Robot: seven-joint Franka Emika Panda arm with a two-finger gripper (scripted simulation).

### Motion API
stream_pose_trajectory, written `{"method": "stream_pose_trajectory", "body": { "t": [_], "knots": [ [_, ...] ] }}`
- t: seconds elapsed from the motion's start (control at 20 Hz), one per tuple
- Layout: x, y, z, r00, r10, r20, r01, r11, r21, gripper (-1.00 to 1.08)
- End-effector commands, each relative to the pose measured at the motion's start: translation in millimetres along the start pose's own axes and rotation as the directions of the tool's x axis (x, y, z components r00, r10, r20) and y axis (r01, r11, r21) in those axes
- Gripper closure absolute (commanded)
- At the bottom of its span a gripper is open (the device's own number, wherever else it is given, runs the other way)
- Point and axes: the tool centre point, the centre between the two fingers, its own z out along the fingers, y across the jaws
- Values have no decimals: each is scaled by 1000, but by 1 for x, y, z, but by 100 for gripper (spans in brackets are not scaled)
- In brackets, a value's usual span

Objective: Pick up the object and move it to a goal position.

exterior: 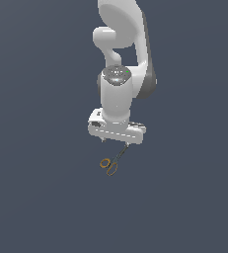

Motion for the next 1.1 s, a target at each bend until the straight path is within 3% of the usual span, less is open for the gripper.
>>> {"method": "stream_pose_trajectory", "body": {
  "t": [0.0,0.45,1.05],
  "knots": [
    [0,-3,10,998,68,6,-68,998,1,-92],
    [-2,-10,46,952,306,25,-306,952,-7,-92],
    [-6,-18,88,827,561,33,-560,828,-31,-92]
  ]
}}
